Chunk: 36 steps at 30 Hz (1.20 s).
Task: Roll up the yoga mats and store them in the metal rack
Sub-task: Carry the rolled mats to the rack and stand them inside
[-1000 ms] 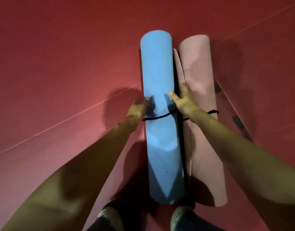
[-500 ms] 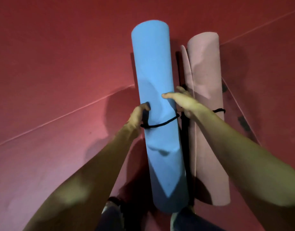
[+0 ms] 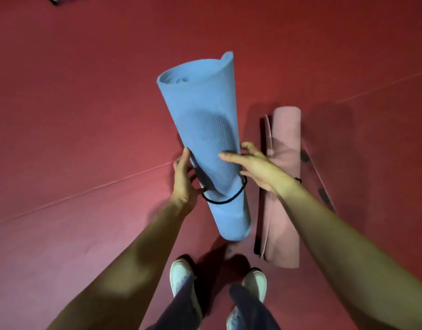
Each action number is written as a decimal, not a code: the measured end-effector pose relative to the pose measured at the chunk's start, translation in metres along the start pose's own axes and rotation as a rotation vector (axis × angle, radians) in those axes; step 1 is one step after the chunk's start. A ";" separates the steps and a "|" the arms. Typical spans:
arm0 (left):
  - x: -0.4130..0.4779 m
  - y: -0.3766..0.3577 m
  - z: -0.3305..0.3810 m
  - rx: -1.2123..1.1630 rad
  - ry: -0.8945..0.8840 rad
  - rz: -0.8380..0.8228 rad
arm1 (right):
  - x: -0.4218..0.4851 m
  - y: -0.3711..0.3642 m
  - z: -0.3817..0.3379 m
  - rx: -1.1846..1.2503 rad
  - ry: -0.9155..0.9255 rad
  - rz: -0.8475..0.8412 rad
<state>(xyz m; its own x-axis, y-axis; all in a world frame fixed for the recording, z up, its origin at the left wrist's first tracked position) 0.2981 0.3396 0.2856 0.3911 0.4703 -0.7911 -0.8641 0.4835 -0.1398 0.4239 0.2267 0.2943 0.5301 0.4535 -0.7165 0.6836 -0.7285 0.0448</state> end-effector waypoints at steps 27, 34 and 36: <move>-0.182 0.001 0.083 0.476 -0.277 -0.386 | -0.186 0.035 -0.078 -0.345 0.347 -0.087; -0.215 0.016 0.096 0.332 -0.300 -0.348 | -0.218 0.015 -0.096 -0.271 0.369 -0.053; -0.226 0.019 0.114 0.316 -0.330 -0.351 | -0.227 0.010 -0.114 -0.260 0.366 -0.035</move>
<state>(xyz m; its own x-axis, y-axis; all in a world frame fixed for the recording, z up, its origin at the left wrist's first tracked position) 0.2291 0.3271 0.5298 0.7591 0.4230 -0.4948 -0.5483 0.8252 -0.1357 0.3674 0.1746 0.5370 0.6150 0.6613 -0.4294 0.7828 -0.5776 0.2316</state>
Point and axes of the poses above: each hand's wrist, its own x-axis towards the middle knuckle, its own y-axis out of the back of the hand, z = x × y, the point moved 4 cm from there along x, towards the middle knuckle, and after that the axes turned 4 degrees about z, right-handed, at the moved point
